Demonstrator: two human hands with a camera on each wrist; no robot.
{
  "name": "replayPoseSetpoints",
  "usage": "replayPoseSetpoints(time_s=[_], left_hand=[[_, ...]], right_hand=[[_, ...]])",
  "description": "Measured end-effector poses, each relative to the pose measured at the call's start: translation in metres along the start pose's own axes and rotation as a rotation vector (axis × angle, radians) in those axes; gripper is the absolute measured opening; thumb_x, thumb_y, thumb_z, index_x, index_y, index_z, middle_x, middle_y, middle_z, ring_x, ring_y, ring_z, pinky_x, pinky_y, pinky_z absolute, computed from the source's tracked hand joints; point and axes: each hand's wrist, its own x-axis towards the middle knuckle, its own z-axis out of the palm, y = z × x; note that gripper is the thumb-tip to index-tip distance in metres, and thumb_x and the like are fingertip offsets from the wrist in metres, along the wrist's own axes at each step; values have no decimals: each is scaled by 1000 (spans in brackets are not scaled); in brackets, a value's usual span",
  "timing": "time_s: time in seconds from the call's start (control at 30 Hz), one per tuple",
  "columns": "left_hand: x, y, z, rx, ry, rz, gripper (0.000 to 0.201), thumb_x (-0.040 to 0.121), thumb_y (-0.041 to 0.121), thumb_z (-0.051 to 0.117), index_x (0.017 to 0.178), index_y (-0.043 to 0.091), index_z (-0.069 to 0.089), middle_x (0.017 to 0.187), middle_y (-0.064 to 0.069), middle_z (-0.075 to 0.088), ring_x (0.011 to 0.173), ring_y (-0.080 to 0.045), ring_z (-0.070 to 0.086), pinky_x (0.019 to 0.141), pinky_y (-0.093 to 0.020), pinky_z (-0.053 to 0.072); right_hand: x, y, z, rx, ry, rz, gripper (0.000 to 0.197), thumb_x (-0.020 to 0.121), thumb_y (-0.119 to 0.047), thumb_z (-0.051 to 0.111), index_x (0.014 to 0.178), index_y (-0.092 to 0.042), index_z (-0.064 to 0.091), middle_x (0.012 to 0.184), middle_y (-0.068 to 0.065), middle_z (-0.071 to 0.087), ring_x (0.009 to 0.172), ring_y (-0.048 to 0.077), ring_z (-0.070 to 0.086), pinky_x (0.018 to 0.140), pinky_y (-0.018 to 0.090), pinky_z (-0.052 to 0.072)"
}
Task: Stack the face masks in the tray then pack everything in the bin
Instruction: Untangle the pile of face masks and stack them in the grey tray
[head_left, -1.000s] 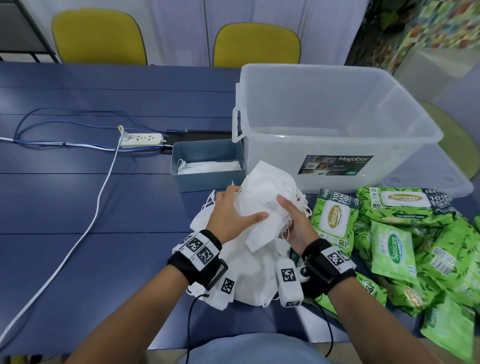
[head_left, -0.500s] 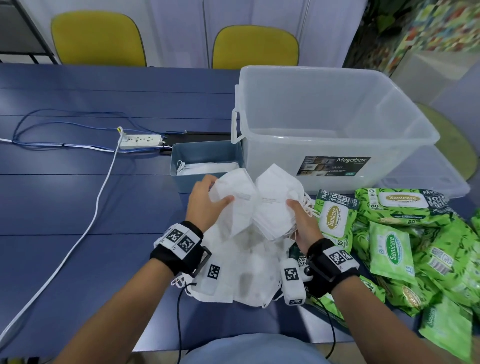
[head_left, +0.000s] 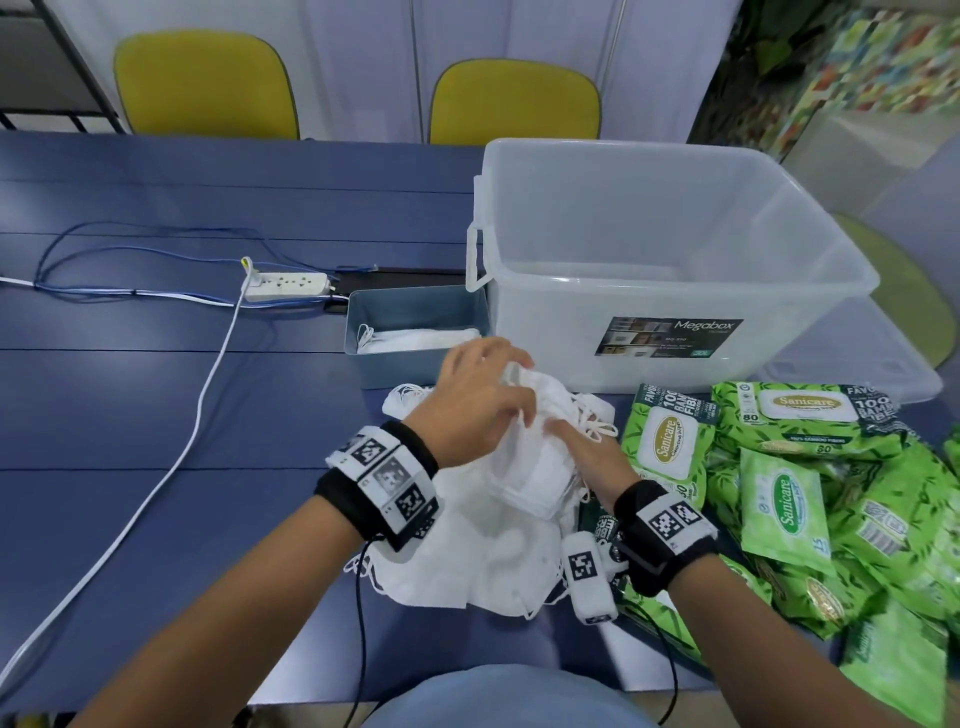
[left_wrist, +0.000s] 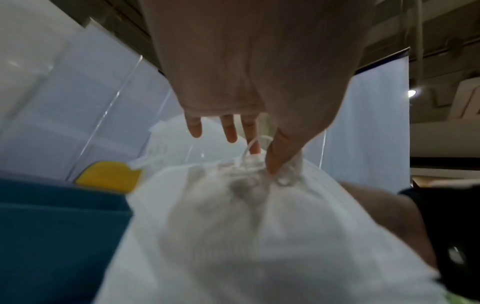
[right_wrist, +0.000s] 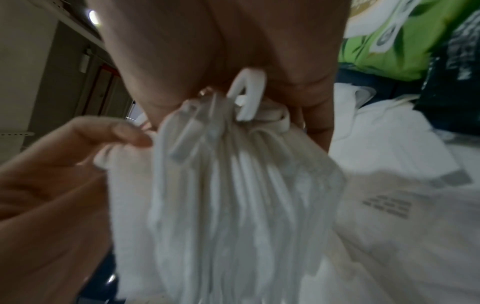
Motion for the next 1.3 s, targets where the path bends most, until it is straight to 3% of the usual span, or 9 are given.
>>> replayPoseSetpoints(time_s=[0.17,0.3,0.47,0.63,0.77,0.97,1.07,1.17,1.3], left_hand=[[-2,1,30,-54,-21,-6,30,84,29,48,114,32,51,136,-9,44,128,-33,37,104,-56,31],[-8,-17,34,-128,172,-351,86,66,70,57,138,32,28,139,-4,37,130,-23,33,109,-44,28],[-13,-21,35,-646,230,-647,78,75,51,67,137,18,34,131,1,43,123,-14,41,108,-37,34],[-15,-19,48,-671,133,-516,66,81,56,53,135,19,41,131,9,47,124,-11,42,108,-36,33],[-17,-18,57,-656,187,-526,75,77,61,53,138,20,38,135,3,45,127,-17,39,109,-43,32],[-31,-28,41,-500,209,-456,119,58,53,75,149,28,2,149,2,15,140,-14,15,115,-31,19],[-38,-38,44,-221,-8,-312,122,59,56,75,147,35,-7,157,-3,9,146,-22,2,117,-52,13],[-48,-49,72,-438,-182,-386,130,54,57,81,150,25,0,152,-2,28,141,-21,26,114,-47,25],[-65,-56,103,-388,-277,-436,132,50,61,81,149,30,0,153,-3,22,143,-22,20,116,-50,21]], right_hand=[[-4,0,8,82,-32,3,15,95,-22,53,100,-19,66,100,5,72,96,22,66,79,32,53],[-3,1,0,197,-22,49,13,94,-15,52,93,-16,65,76,-3,72,67,11,67,50,16,47],[0,0,1,299,-23,89,21,89,-22,56,106,-14,65,116,23,65,92,24,60,74,32,43],[1,-5,11,352,-57,97,36,97,-45,44,110,-20,66,118,13,67,111,33,61,102,53,41],[2,1,12,317,-128,79,69,69,-57,67,122,-14,61,119,18,66,104,26,62,96,40,46],[3,-2,0,-394,-212,-403,70,61,-8,72,125,-21,46,125,-9,49,121,15,47,93,6,35],[3,-1,7,-425,-343,-597,75,61,-6,60,132,-24,41,133,-18,45,122,15,47,105,21,36],[3,17,15,-380,-409,-547,70,73,-20,60,138,-25,34,138,-24,43,119,2,49,105,24,38],[15,48,2,-696,-294,-493,110,60,-36,74,147,-42,7,142,-1,41,126,17,44,106,43,36]])
